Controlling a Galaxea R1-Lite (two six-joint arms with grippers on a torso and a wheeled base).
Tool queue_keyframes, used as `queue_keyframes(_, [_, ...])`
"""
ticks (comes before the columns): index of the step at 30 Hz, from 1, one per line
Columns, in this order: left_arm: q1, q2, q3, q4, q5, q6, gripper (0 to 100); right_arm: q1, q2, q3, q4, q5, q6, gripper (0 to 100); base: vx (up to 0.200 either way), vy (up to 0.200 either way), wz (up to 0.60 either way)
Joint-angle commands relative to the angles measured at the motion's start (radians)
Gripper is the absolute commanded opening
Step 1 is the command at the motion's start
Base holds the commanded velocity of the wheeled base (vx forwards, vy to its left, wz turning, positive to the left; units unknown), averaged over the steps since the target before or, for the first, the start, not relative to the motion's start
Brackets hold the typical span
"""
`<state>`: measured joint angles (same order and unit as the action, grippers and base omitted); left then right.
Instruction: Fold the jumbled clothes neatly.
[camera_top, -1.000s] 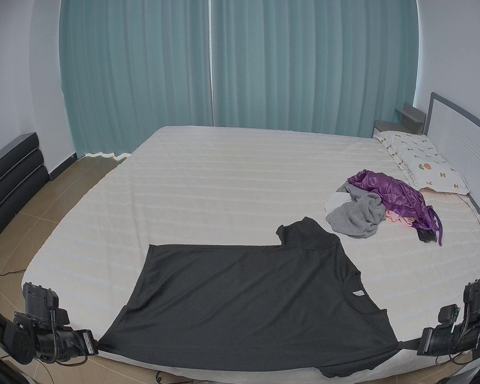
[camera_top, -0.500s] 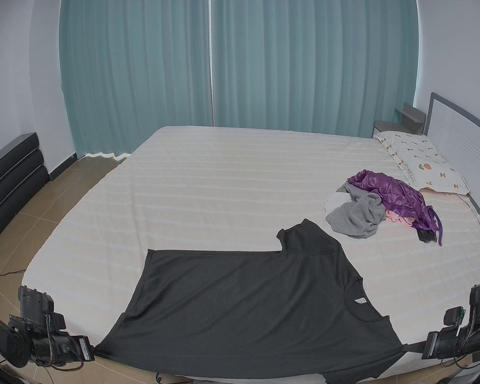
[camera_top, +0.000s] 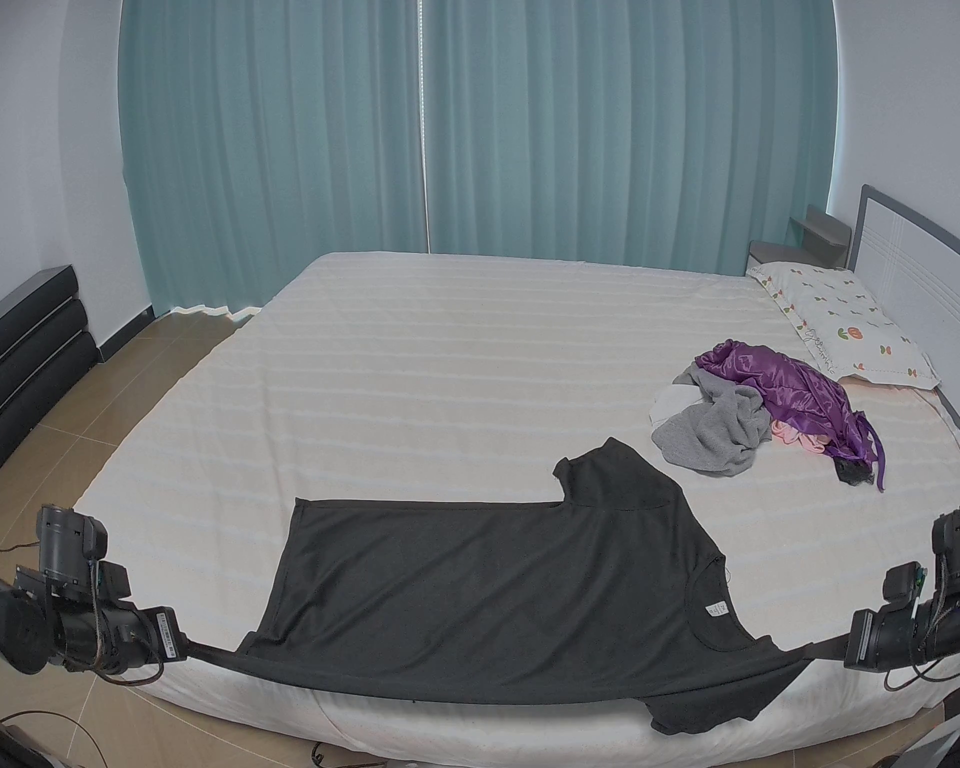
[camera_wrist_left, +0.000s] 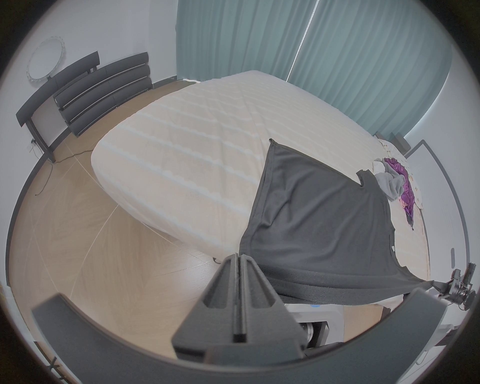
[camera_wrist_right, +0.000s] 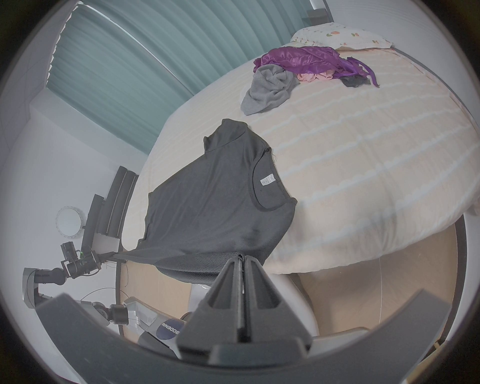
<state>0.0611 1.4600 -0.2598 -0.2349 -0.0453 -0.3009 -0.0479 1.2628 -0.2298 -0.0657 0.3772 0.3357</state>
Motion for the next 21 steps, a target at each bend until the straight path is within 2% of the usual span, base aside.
queue_keyframes(1, [-0.003, 0.129, -0.07, -0.003, -0.002, -0.001, 0, 0.002, 0.152, -0.074, -0.002, 0.0, -0.003, 0, 0.0, 0.0, 0.0])
queue_keyframes(6, [-0.006, 0.184, -0.107, -0.004, -0.002, 0.0, 0, 0.002, 0.202, -0.1, -0.002, -0.003, -0.03, 0, 0.0, 0.0, 0.0])
queue_keyframes(8, [-0.006, 0.217, -0.133, -0.004, -0.002, 0.0, 0, 0.002, 0.218, -0.105, -0.002, -0.006, -0.067, 0, 0.0, 0.0, 0.0])
queue_keyframes(12, [-0.017, 0.246, -0.164, -0.004, -0.001, 0.003, 0, 0.002, 0.257, -0.115, -0.002, -0.021, -0.072, 0, 0.0, 0.0, 0.0])
queue_keyframes(21, [-0.081, 0.304, -0.191, -0.004, 0.01, 0.002, 0, 0.003, 0.337, -0.145, -0.002, -0.032, -0.098, 0, 0.0, 0.0, 0.0])
